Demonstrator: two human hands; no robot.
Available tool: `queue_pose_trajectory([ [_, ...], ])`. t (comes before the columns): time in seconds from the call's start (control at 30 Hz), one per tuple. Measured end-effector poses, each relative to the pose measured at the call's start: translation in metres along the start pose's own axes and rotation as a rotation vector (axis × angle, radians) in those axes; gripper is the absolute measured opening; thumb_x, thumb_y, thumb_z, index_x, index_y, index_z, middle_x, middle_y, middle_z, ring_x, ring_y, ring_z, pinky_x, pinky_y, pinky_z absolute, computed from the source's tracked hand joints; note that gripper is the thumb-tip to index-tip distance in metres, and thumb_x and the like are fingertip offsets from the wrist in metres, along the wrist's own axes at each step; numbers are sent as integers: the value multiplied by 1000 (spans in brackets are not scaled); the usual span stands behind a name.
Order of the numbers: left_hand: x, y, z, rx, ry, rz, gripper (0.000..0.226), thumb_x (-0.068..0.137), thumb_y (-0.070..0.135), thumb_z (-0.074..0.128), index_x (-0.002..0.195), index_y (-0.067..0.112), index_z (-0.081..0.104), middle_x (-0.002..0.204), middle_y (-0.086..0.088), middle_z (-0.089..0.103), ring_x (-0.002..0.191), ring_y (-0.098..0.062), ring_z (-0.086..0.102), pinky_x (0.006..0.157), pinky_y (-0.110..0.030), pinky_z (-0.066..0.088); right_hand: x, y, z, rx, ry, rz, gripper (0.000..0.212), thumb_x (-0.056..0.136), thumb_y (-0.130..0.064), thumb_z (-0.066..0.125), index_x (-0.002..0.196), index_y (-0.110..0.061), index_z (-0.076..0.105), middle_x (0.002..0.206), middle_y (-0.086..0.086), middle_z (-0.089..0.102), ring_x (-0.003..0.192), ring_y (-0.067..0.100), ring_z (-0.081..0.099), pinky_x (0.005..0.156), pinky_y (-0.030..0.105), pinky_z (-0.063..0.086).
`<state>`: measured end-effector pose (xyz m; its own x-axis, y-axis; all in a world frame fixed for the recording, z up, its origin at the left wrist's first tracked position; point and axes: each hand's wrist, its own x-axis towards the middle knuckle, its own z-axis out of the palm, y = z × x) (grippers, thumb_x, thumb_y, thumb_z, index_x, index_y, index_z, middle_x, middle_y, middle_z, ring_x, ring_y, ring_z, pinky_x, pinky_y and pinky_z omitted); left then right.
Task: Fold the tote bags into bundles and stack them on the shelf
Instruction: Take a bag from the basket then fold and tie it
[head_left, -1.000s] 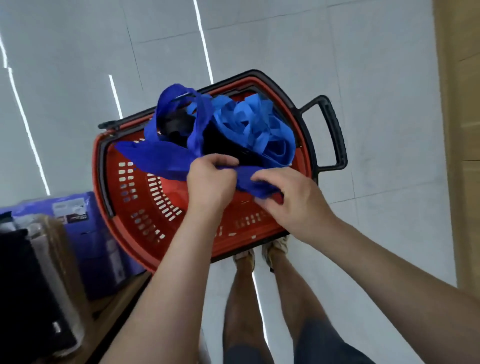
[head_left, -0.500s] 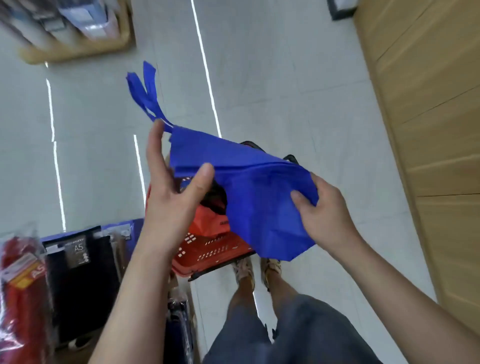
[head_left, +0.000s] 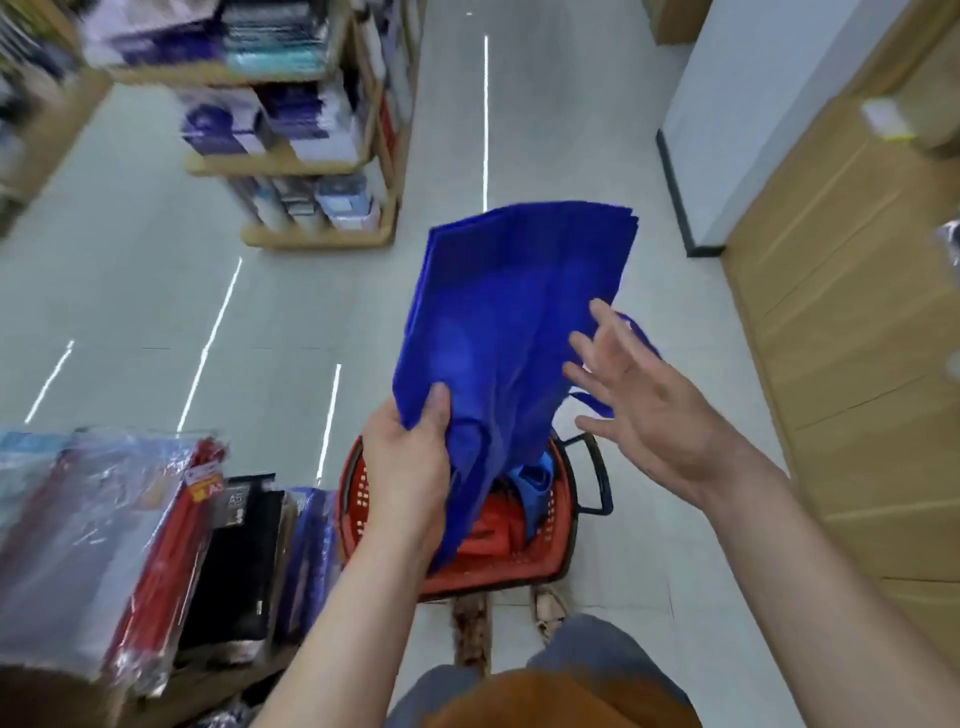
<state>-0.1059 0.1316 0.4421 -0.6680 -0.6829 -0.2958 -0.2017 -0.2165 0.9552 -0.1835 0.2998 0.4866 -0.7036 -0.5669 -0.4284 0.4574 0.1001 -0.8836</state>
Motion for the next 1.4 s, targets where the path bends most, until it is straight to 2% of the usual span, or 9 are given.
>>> queue_pose_trajectory([
  [0.2,-37,27,25,-447,142,-219,20,102,13,46,107,7,65,100,-9,74,86,-20,72,75,-33,59,-30,50,25,-1033,-48,-155,111,74,-63,68,146,-50,-16,162,-13,-4,149,5,0,117,44,20],
  [0.33,-69,18,23,-540,233,-218,25,102,8,41,119,5,60,111,-10,72,97,-22,71,86,-38,57,-34,65,15,-1126,195,-545,78,82,-24,69,150,-25,30,129,0,59,112,22,59,90,45,49],
  [0.5,-109,18,3,-674,300,-217,27,101,1,37,115,6,60,105,-10,73,88,-21,72,67,-35,59,-45,48,28,-1338,-185,-384,114,70,-74,60,148,-41,-18,163,-5,-1,147,14,10,114,44,25],
  [0.63,-141,21,-21,-696,256,-167,31,99,-4,35,119,6,57,112,-13,71,99,-26,70,73,-37,59,-51,52,53,-1050,-324,-549,76,80,-31,47,152,-33,23,155,-8,33,138,9,34,108,39,37],
  [0.87,-232,21,-109,445,604,487,84,79,5,74,145,27,26,145,8,39,133,-3,41,105,-20,39,-71,21,92,-1428,-657,-672,58,91,-6,46,135,-43,52,128,-3,64,110,24,58,88,31,44],
  [0.97,-276,24,-154,1310,303,474,90,75,61,62,150,28,24,155,5,30,143,-15,28,119,-39,15,-99,9,127,-1587,-845,-753,60,88,-3,45,132,-42,56,128,-3,64,114,23,56,92,33,44],
  [1.1,-330,13,-178,1215,-18,-20,86,75,62,68,147,40,28,144,19,45,129,-8,44,104,-29,37,-154,18,172,-1501,-1024,-790,55,87,2,47,121,-37,66,122,-8,67,115,18,57,96,36,44],
  [1.3,-440,-13,-255,1261,452,-5,29,81,19,47,101,34,61,84,4,69,86,-25,61,72,-37,49,-218,54,230,-1431,-1242,-755,26,92,-20,63,111,-37,72,99,-15,71,89,2,61,71,8,45],
  [1.4,-503,-6,-300,1161,604,-77,22,88,11,53,89,29,65,76,8,68,80,-19,62,72,-38,50,-241,67,263,-1479,-1318,-794,13,84,-24,73,95,-30,76,84,-12,72,79,3,65,74,30,53],
])
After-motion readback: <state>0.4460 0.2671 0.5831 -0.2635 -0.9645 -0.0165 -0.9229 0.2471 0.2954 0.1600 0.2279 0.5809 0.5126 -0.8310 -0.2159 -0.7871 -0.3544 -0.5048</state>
